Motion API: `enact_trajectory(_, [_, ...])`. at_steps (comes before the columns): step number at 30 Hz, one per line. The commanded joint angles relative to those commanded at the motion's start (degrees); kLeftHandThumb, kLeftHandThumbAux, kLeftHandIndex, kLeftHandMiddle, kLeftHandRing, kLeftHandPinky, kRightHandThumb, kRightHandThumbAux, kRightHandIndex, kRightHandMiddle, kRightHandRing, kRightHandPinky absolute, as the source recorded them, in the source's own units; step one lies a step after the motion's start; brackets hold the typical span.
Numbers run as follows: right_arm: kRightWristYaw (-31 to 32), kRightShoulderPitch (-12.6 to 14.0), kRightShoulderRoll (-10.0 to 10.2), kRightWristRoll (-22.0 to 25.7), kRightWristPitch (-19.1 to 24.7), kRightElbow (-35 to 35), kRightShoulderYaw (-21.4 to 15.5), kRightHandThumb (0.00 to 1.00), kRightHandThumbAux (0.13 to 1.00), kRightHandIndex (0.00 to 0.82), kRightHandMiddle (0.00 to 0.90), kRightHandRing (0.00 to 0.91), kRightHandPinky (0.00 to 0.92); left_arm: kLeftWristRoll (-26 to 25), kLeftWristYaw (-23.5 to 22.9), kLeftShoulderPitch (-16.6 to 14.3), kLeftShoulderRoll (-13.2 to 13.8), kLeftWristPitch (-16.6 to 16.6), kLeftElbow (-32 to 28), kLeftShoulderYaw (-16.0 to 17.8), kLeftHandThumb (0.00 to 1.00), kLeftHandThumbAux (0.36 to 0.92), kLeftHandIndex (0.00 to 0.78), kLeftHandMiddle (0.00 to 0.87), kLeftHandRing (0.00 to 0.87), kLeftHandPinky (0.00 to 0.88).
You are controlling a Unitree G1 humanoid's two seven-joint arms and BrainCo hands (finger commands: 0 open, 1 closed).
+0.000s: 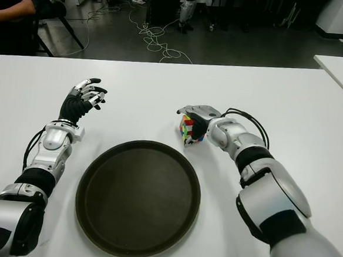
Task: Pick up the Rubik's Cube and put it in the plate
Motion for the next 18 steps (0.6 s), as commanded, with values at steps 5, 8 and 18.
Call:
enact_trajectory(5, [-0.3,0.0,-0.4,0.1,-0.1,0.4,-0.2,0.0,0.788,0.121,0.136,0.143,0.118,0.2,0.3,0.0,0.0,0.0,0.1,-0.1,0.268,0.672,0.24,0.408,0.478,0.54])
enact_trajectory(8, [-0.6,0.0,-0.6,0.3,-0.5,0.3,-0.5,0.0,0.789,0.127,0.144,0.151,0.121,0.2,0.2,-0.1,0.1,0.1,0.3,-0.1,0.268,0.671,0.235,0.397,0.47,0.539])
enact_trajectory(18, [-1.3,0.0,-0.9,0.3,-0.7,0.3,-0.7,0.0,0.799,0.137,0.161,0.167,0.136,0.0,-0.1,-0.1,0.1,0.2,0.3,0.0,0.279,0.678,0.228,0.409,0.483,0.549])
